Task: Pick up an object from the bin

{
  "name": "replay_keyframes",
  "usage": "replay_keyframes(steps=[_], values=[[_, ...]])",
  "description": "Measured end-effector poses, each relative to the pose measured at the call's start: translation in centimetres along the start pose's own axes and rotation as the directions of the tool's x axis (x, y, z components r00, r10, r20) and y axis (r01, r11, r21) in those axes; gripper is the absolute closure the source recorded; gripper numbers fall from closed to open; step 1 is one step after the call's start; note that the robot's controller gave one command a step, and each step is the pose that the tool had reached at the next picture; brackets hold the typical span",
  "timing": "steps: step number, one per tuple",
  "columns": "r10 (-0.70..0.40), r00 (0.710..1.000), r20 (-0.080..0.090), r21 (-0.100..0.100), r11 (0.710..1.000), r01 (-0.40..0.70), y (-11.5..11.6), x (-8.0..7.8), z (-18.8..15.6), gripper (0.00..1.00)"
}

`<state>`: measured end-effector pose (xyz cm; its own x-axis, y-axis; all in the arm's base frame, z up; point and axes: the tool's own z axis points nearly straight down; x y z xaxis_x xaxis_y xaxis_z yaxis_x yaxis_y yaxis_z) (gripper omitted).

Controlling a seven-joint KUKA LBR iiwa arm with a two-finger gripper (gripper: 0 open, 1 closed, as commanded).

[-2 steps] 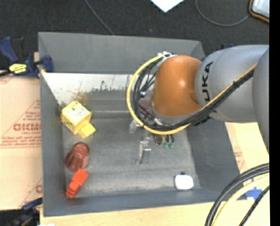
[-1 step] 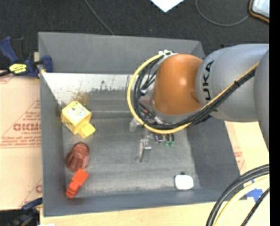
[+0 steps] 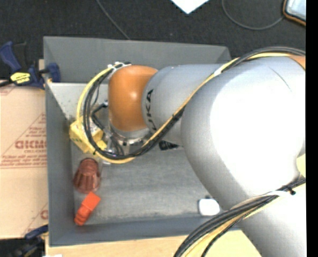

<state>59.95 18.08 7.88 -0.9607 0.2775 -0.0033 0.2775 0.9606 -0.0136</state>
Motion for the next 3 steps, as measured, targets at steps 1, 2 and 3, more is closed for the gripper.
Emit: replay_keyframes(steps=[1, 2, 3], values=[[0.012, 1.0, 0.001, -0.015, 1.0, -0.012, -1.6, 0.4, -1.1, 0.0], [0.427, 0.904, 0.001, -0.003, 0.904, -0.427, 4.2, -1.9, -2.3, 0.0], [0.416, 0.91, 0.001, -0.014, 0.909, -0.416, 6.1, -2.0, 0.6, 0.0]])
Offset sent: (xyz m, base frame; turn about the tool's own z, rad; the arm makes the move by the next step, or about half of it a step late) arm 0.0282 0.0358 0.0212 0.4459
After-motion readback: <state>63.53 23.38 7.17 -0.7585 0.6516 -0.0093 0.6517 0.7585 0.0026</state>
